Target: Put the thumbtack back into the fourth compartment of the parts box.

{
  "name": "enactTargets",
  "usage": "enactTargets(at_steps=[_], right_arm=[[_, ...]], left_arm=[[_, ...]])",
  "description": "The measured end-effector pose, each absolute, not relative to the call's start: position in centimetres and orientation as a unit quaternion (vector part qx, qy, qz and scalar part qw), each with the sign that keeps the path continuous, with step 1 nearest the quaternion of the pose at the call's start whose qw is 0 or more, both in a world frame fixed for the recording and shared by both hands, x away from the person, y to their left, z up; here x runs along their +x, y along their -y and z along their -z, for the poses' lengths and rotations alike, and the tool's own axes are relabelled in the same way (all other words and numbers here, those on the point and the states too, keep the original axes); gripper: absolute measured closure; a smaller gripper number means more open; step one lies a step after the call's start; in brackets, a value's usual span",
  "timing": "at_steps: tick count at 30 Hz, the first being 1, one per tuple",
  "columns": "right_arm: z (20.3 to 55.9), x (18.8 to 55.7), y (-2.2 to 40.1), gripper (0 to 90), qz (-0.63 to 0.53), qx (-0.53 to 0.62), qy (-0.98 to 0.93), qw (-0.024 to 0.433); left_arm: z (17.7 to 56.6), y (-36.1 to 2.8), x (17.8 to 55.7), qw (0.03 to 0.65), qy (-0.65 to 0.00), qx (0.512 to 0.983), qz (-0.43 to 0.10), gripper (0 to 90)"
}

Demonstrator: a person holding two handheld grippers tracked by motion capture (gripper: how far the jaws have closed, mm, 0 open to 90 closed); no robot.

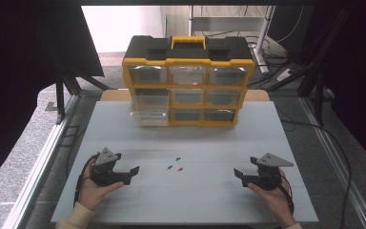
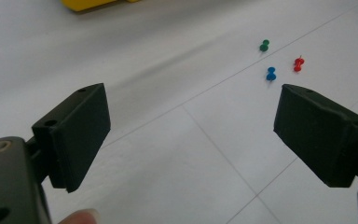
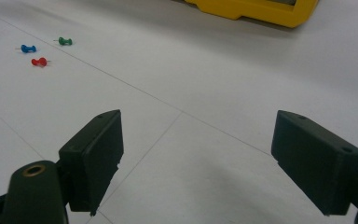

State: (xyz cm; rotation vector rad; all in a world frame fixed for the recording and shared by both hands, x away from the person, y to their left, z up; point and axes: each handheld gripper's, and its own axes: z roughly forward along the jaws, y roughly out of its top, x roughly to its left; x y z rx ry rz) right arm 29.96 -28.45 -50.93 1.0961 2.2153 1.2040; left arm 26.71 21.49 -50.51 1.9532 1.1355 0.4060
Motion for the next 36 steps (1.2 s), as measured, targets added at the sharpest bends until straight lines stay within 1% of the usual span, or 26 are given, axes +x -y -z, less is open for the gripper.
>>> enactTargets(at_steps=[1,8,15,25,36], right_arm=[[51.0,30.0,28.5,17.1,-0.429,0.392,-0.790,0.194],[51.1,30.2,28.5,17.0,-0.425,0.392,-0.792,0.194],[51.1,30.2,28.4,17.2,-0.427,0.390,-0.792,0.194],[51.1,30.3,28.4,17.3,-0.424,0.394,-0.791,0.199],[51.2,30.4,28.3,17.6,-0.419,0.396,-0.792,0.203]], left_arm=[[50.2,-21.2,27.2,0.412,-0.449,0.779,-0.149,11.4],[49.3,-20.4,27.6,0.406,-0.432,0.794,-0.137,10.6],[48.4,-19.6,27.9,0.414,-0.418,0.800,-0.120,12.2],[47.9,-18.4,28.4,0.409,-0.395,0.811,-0.134,12.0],[48.0,-15.7,29.7,0.391,-0.372,0.833,-0.119,14.3]])
